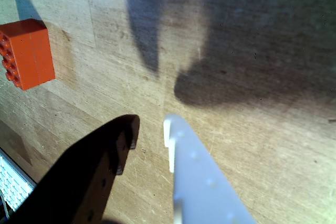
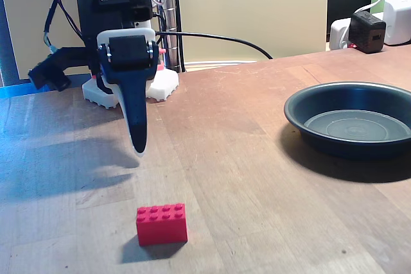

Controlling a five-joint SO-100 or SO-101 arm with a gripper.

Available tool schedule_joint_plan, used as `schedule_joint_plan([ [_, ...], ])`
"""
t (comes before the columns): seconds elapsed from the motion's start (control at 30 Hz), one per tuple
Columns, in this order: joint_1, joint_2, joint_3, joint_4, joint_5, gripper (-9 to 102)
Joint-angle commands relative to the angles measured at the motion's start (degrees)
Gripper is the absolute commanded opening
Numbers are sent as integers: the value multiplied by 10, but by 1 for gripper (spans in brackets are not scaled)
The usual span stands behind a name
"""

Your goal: Grasp a lego block and put it in the bin.

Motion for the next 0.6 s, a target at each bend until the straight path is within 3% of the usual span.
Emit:
schedule_joint_plan([
  [0.0,-4,1,29,0,3,0],
  [0.57,2,0,29,0,-2,0],
])
